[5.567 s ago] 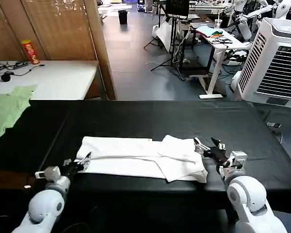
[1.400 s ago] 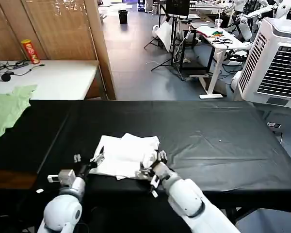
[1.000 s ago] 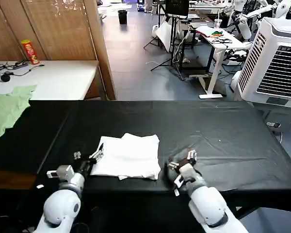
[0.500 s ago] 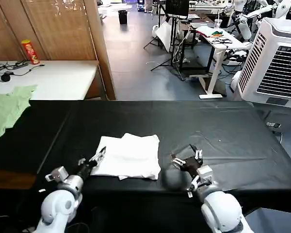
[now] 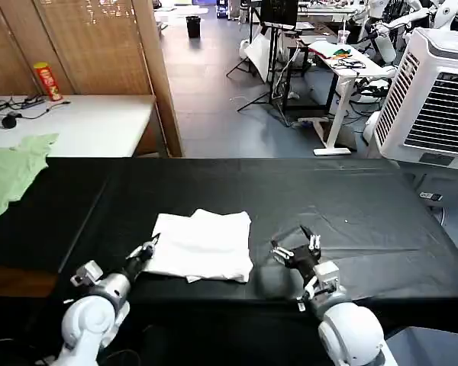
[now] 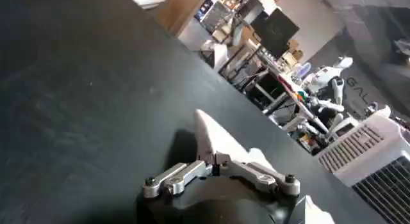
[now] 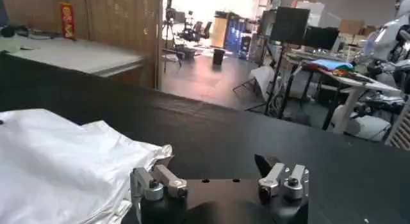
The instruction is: Fold and organize the clothes.
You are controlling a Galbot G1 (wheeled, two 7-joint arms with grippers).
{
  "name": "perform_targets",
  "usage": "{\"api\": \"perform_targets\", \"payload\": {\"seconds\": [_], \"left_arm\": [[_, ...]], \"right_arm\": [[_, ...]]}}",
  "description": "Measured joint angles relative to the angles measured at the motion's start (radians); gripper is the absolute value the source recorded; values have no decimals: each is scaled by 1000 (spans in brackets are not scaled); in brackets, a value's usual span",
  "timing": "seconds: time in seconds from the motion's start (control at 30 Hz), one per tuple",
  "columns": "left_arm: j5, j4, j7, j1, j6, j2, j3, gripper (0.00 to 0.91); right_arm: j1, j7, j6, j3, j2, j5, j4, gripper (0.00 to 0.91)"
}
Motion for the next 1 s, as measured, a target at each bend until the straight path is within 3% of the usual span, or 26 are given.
{"api": "perform_targets", "payload": {"seconds": [0.27,0.7,1.0], "left_arm": [[149,-52,-24,23,23,80,-49,0],[372,-178,-23,78,46,383,-216,0],[464,-323,-70,94,49,382,-118,0]], "right_arm": [[-3,2,3,10,-1,-6,-18,878],[11,2,12,-12,18,-22,-41,878],[-17,-1,15,1,23,-35,-32,878]]}}
